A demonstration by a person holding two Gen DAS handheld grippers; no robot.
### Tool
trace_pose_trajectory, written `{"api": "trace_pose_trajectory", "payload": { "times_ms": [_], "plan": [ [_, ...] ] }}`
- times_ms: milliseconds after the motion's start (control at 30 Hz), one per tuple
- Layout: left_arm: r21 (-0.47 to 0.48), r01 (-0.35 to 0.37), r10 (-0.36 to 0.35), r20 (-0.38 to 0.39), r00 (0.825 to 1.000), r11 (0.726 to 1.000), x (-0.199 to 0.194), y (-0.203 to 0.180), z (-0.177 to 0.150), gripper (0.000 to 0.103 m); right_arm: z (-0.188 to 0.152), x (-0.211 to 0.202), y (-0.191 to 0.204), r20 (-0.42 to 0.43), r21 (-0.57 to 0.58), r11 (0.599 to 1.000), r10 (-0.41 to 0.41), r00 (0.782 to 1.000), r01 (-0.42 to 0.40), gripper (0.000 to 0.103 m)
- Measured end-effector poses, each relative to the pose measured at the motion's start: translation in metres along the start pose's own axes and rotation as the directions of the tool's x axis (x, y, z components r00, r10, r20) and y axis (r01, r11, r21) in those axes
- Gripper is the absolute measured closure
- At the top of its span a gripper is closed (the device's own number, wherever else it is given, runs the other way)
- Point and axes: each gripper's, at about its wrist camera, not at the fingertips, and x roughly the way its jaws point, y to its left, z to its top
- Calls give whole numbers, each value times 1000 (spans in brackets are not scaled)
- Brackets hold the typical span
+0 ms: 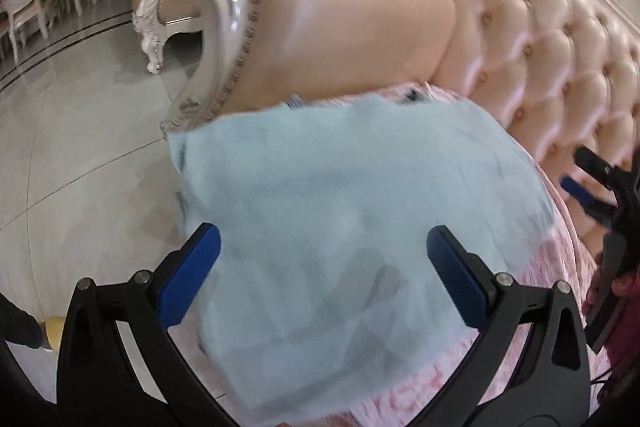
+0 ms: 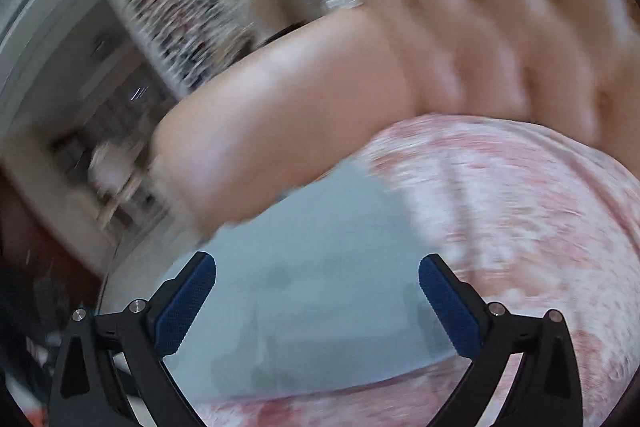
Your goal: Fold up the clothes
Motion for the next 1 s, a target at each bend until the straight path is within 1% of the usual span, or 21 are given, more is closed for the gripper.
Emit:
{"api": "trace_pose_trajectory", "payload": {
  "times_ms": [33,100,167,233,267,367,400,433,467,533,567,600,633,700,733,867,900,967,1000],
  "plan": [
    [3,1,-1,-6,1000,1000,1,0,-2,0,-5,5,9,-35,-47,999,9,999,-11,0],
    [9,2,-1,-18,1000,1000,3,-1,-6,0,-17,20,20,-112,-125,992,-18,994,4,0],
    [14,3,-2,-30,1000,1000,5,-2,-10,0,-32,34,11,-182,-176,978,-142,973,110,0],
    [20,4,-3,-42,999,1000,7,-3,-14,0,-42,38,-6,-206,-197,967,-200,958,160,0],
    [23,5,-4,-48,999,1000,8,-3,-16,0,-43,35,-8,-195,-194,970,-185,963,147,0],
    [31,7,-5,-65,998,999,12,-5,-22,0,-35,30,-5,-179,-188,963,-226,958,192,0],
    [35,7,-5,-62,998,999,11,-5,-21,0,-29,26,0,-151,-189,962,-227,962,197,0],
    [39,8,-6,-57,998,999,10,-6,-19,0,-23,21,8,-116,-195,964,-207,971,182,0],
    [44,9,-6,-51,999,999,9,-6,-16,0,-18,17,16,-87,-208,963,-190,978,169,0],
    [52,10,-8,-40,999,999,7,-7,-12,0,-16,23,38,-81,-284,946,-184,980,154,0],
    [56,10,-8,-35,999,998,6,-8,-10,0,-20,35,45,-117,-350,923,-215,970,162,0],
    [60,11,-9,-30,1000,998,5,-9,-8,0,-26,50,48,-166,-410,896,-259,952,173,0],
    [64,11,-10,-24,1000,998,4,-9,-6,0,-32,61,46,-199,-438,881,-288,937,178,0],
    [72,12,-11,-14,1000,997,2,-10,-2,0,-43,70,31,-241,-420,892,-284,928,164,0],
    [77,13,-12,-8,1000,997,1,-11,1,0,-39,67,25,-240,-378,913,-259,936,156,0],
    [93,14,-16,13,1000,996,-3,-13,9,0,-22,56,27,-210,-370,913,-262,942,172,0],
    [97,15,-16,19,1000,995,-4,-14,11,0,-14,57,33,-193,-390,906,-254,948,164,0],
    [103,23,-25,14,1000,994,1,-16,22,0,6,67,46,-161,-414,899,-230,960,146,0],
    [93,24,-23,-11,1000,995,13,-15,32,0,15,82,49,-167,-411,900,-232,958,146,0]
  ]
}}
